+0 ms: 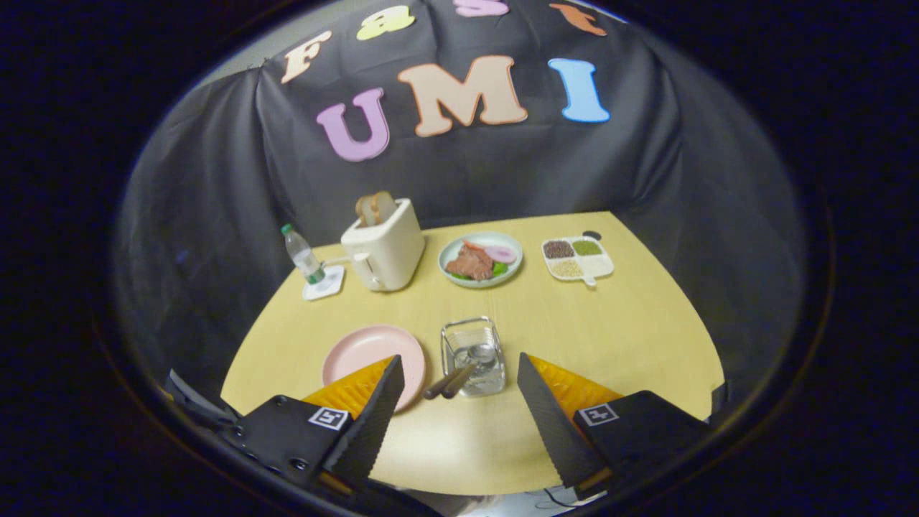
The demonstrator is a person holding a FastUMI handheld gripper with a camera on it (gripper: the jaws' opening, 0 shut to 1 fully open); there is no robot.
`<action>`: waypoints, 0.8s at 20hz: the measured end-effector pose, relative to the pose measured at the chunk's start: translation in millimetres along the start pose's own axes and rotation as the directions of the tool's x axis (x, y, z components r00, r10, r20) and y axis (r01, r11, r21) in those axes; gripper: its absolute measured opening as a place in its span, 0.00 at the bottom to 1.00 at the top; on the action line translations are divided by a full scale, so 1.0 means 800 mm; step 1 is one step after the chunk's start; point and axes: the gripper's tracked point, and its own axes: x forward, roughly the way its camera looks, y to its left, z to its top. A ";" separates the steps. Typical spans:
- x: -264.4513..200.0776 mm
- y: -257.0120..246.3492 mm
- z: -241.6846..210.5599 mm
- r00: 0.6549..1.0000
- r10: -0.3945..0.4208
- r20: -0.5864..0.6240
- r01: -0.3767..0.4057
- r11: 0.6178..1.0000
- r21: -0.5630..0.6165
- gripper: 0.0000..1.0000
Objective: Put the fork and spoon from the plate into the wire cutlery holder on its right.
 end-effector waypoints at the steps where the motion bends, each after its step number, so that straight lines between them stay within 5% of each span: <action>1: -0.007 0.007 0.014 0.998 -0.001 0.056 0.000 1.000 0.025 0.99; 4: -0.030 0.020 0.063 0.974 -0.022 0.225 0.006 0.998 0.070 0.99; 8: -0.069 0.023 0.130 0.897 -0.073 0.435 0.044 0.996 0.076 0.99; 14: -0.123 0.014 0.178 0.797 -0.118 0.592 0.158 0.987 -0.016 0.99; 16: -0.128 0.027 0.168 0.795 -0.124 0.594 0.161 0.987 -0.010 0.99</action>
